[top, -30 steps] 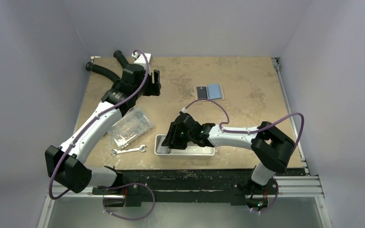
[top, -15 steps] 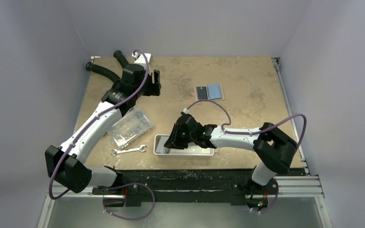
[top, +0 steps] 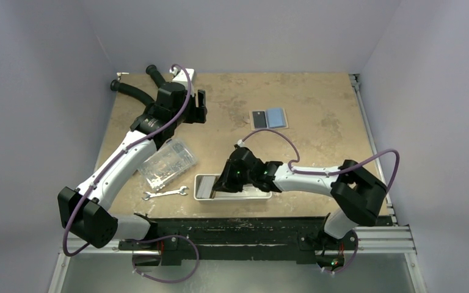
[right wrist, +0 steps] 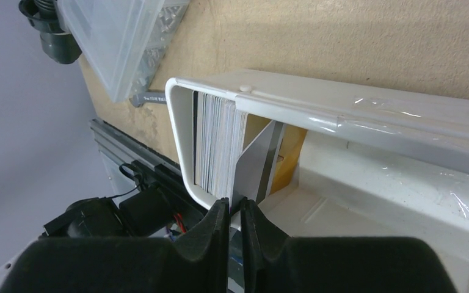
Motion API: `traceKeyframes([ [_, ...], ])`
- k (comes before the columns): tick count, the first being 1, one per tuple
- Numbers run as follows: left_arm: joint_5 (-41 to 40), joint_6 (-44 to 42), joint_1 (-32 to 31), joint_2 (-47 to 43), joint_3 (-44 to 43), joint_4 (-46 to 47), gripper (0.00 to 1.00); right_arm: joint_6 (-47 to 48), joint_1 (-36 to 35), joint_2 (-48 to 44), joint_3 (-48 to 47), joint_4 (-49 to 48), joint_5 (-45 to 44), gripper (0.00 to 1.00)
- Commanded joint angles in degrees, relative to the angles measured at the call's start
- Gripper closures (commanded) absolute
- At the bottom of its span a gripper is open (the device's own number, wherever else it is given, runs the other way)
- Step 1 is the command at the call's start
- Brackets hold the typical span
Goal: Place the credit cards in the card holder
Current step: Pick up the credit card from the storage box.
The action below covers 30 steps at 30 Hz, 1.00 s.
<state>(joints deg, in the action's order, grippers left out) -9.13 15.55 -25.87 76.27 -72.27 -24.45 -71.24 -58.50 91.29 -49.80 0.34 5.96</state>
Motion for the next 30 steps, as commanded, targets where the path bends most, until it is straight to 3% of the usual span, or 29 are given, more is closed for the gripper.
traceKeyframes([
  [1,0.82,0.27,0.47,0.14,0.54,2.52,0.32,-0.65,-0.39,-3.09,0.66,-0.43,1.16,0.93],
  [8,2.02,0.45,0.47,1.47,0.63,2.66,0.32,1.23,0.39,-5.69,1.32,5.42,1.12,1.0],
  [17,6.17,0.83,0.47,3.43,1.25,4.01,0.32,13.76,4.41,-9.94,-0.38,16.06,4.18,1.0],
  [20,8.71,0.78,0.51,4.56,1.17,4.48,0.26,17.01,5.18,-12.5,-0.43,17.37,4.58,1.0],
  [25,15.79,1.62,1.45,4.85,1.56,6.23,0.24,23.24,9.56,-17.42,1.55,15.64,6.87,1.0],
  [30,31.18,4.88,3.77,5.15,3.59,12.39,0.24,37.85,18.05,-21.41,2.46,10.11,15.93,1.0],
])
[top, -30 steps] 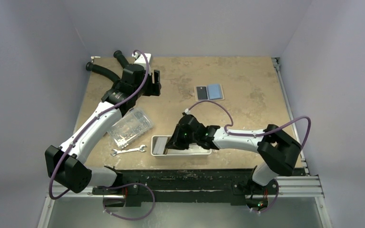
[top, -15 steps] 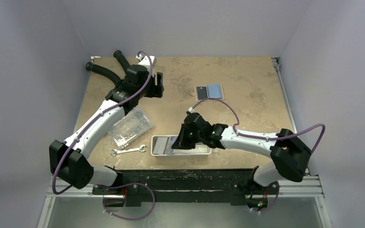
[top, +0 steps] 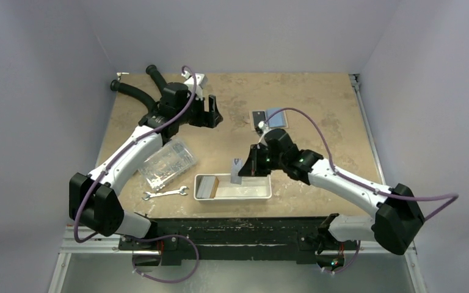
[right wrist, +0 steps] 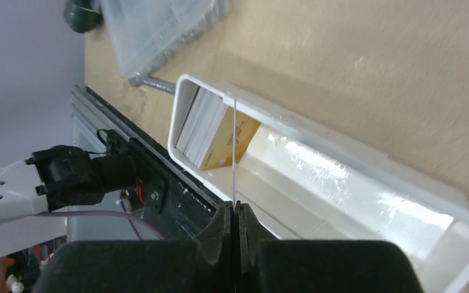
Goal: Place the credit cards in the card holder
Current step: Pick up the credit card from the storage box.
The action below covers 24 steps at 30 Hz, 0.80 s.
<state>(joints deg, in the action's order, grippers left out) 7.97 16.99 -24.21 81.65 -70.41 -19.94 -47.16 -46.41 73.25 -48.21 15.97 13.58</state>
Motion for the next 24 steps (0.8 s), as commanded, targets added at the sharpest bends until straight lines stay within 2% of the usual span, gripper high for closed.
traceKeyframes([
  [1,18.78,5.14,3.54,-0.02,2.67,11.44,0.25,16.24,7.79,-4.26,1.5,-7.22,11.59,1.0],
  [4,33.51,13.67,6.79,1.13,6.43,25.73,0.26,19.93,12.41,-7.68,5.69,-16.43,20.72,1.0],
  [7,45.48,24.38,8.19,2.85,9.42,41.47,0.27,16.76,17.75,-10.66,9.84,-25.41,26.38,1.0],
  [11,49.04,37.13,8.19,2.22,15.68,59.05,0.24,13.49,26.08,-11.57,12.46,-30.5,35.43,1.0],
  [15,49.23,50.33,6.98,3.79,23.69,74.9,0.23,12.02,28.01,-12.24,13.0,-32.99,39.61,1.0],
  [17,48.82,52.66,5.22,4.88,25.59,78.12,0.23,12.04,28.28,-11.58,12.34,-33.11,41.15,1.0],
  [20,48.83,52.56,1.36,6.69,26.08,77.21,0.25,11.37,28.31,-10.15,11.65,-34.55,43.8,1.0],
  [24,49.2,53.76,-1.15,7.63,27.14,78.75,0.33,10.99,28.31,-9.07,10.91,-34.65,45.97,1.0],
])
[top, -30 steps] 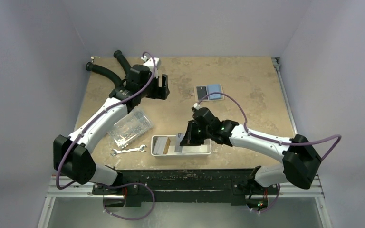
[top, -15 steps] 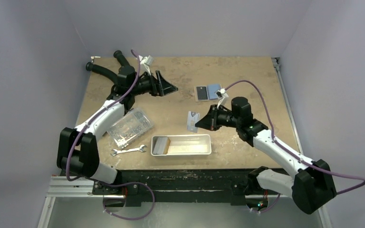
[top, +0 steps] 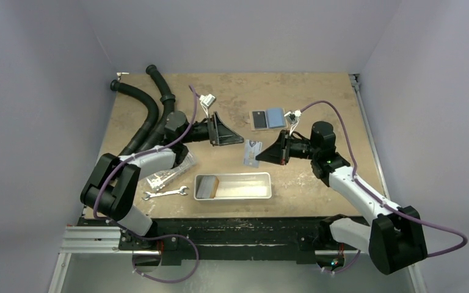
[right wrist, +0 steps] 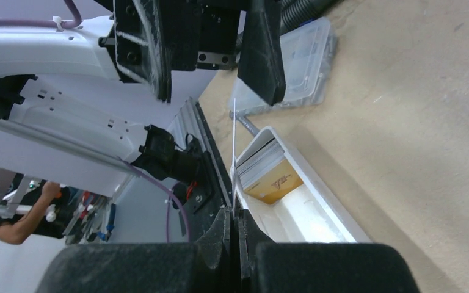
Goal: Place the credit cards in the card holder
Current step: Pick up the credit card from the storage box, then insert the credit card into the card holder.
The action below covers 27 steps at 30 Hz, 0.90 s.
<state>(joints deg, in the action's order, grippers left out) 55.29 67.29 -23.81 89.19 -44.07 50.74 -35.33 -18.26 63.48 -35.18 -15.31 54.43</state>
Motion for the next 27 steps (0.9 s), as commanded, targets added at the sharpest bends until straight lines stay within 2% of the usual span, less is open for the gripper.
traceKeyframes([
  [1,1.99,3.73,-1.63,0.02,1.37,8.29,0.35,-1.02,0.16,0.62,-2.09,-3.55,5.41,1.0],
  [4,2.66,5.83,-1.84,-0.09,3.55,11.41,0.41,-0.82,0.16,0.71,-2.26,-2.99,5.55,1.0],
  [8,4.22,9.59,-3.0,0.62,6.29,17.14,0.57,-0.77,0.16,1.56,-2.31,-3.17,6.53,1.0],
  [12,5.14,10.18,-3.65,0.49,7.1,18.21,0.65,-1.31,0.16,2.23,-1.78,-4.55,6.99,1.0],
  [17,5.7,6.48,-4.26,0.64,6.85,12.43,0.79,-1.93,0.16,3.17,-1.23,-5.94,7.34,1.0],
  [24,6.26,2.73,-5.23,0.56,5.88,6.91,0.86,-1.76,0.16,3.05,-1.34,-5.43,7.0,1.0],
  [27,5.47,-2.64,-5.28,0.11,4.07,-1.85,0.99,-1.44,0.16,3.14,-1.7,-4.84,6.68,1.0],
])
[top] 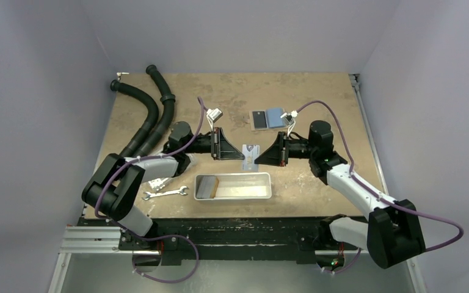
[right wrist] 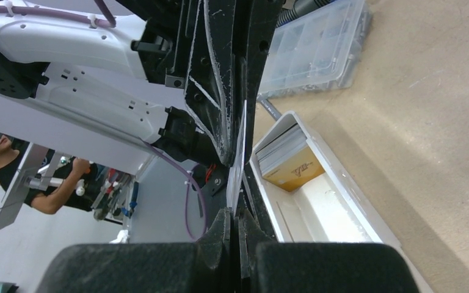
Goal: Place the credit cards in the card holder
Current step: Insert the credit card into the card holder.
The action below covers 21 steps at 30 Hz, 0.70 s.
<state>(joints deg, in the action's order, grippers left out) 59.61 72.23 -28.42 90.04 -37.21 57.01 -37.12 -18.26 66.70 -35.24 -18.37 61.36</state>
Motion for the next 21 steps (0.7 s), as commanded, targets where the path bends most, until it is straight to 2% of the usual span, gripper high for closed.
traceKeyframes([
  [1,0.48,-10.94,-0.67,-1.02,-4.42,-13.48,1.0,0.46,0.17,0.05,-1.9,-1.19,-0.45,1.0],
  [2,-0.82,-15.68,-0.67,-1.31,-6.02,-19.13,1.0,1.0,0.16,0.29,-2.38,-0.11,-1.88,1.0],
  [3,-2.38,-18.64,-0.67,-1.29,-7.55,-24.77,1.0,2.0,0.17,0.73,-2.99,1.23,-2.71,0.93],
  [4,-4.27,-20.58,-0.58,-1.02,-9.25,-29.19,1.0,2.69,0.17,1.31,-3.7,2.82,-3.86,0.81],
  [6,-8.36,-22.58,0.28,0.89,-12.7,-37.66,1.0,5.22,0.65,2.82,-6.72,10.44,-12.14,0.59],
  [7,-9.28,-22.04,1.13,2.19,-13.96,-39.05,1.0,7.52,1.57,4.0,-9.6,14.67,-16.4,0.52],
  [11,-12.71,-19.44,2.65,8.31,-19.12,-39.26,1.0,1.28,7.49,9.41,-12.7,13.06,-23.71,0.35],
  [15,-16.03,-19.22,2.67,16.1,-27.6,-39.89,1.0,-5.28,12.03,17.19,-17.58,9.41,-27.34,0.33],
  [18,-16.09,-16.71,2.67,23.38,-34.98,-38.38,1.0,-3.49,13.7,24.97,-25.65,12.15,-29.67,0.35],
  [19,-15.88,-15.58,2.6,25.67,-37.4,-37.96,1.0,-2.56,14.23,28.05,-28.67,13.57,-29.42,0.37],
  [21,-14.34,-13.65,2.39,30.09,-42.15,-37.59,1.0,0.66,15.29,35.42,-35.4,16.99,-26.53,0.53],
])
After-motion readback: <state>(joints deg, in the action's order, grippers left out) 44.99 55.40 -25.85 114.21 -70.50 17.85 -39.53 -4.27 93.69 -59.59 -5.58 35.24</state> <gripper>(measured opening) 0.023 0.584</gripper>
